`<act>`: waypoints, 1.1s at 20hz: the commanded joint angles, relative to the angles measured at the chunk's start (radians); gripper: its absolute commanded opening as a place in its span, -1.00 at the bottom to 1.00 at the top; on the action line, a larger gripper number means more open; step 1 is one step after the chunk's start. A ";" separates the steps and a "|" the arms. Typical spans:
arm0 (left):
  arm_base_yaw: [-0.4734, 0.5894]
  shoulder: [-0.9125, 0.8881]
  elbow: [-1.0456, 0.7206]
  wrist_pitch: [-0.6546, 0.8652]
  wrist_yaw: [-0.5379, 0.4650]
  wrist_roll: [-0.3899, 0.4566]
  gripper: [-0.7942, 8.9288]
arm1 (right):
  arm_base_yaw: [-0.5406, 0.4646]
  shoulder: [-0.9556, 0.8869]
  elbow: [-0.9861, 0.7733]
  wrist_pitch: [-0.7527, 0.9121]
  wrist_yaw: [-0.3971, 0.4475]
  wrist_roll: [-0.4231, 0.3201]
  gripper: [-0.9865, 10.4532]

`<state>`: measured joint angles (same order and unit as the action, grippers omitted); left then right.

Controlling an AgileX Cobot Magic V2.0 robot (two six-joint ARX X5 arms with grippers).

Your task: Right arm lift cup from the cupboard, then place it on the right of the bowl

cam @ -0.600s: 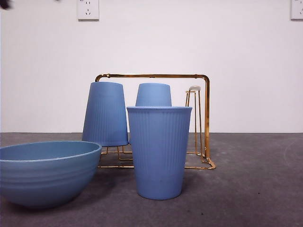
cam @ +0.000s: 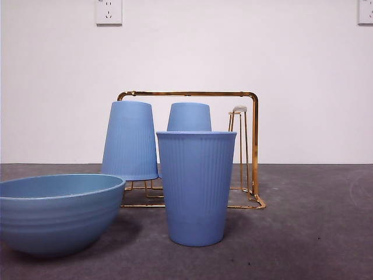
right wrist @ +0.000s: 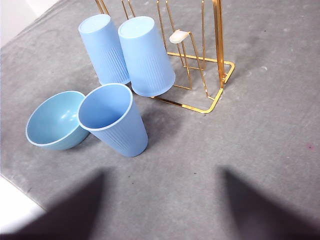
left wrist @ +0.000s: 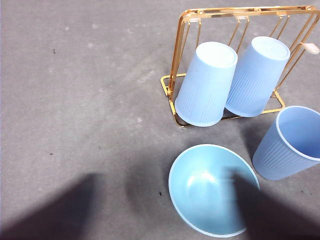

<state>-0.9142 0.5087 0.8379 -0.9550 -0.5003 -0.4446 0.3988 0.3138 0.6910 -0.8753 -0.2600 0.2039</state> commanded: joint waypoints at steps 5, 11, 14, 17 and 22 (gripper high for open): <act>-0.009 0.005 0.005 -0.017 -0.007 0.009 -0.82 | 0.005 0.001 0.011 0.008 -0.001 -0.029 -0.80; -0.004 -0.016 -0.010 0.005 -0.008 0.009 -0.82 | 0.005 0.001 0.011 0.009 -0.001 -0.029 -0.80; 0.160 -0.034 -0.079 0.063 0.001 0.089 -0.82 | 0.005 0.000 0.011 0.009 -0.001 -0.029 -0.80; 0.431 -0.158 -0.365 0.480 0.084 0.190 -0.82 | 0.005 -0.002 0.011 0.011 -0.001 -0.029 -0.80; 0.745 -0.381 -0.715 0.802 0.397 0.408 -0.82 | 0.005 -0.002 0.011 0.011 -0.001 -0.029 -0.80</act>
<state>-0.1715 0.1322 0.1329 -0.1654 -0.1120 -0.1104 0.3988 0.3119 0.6910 -0.8742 -0.2604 0.1864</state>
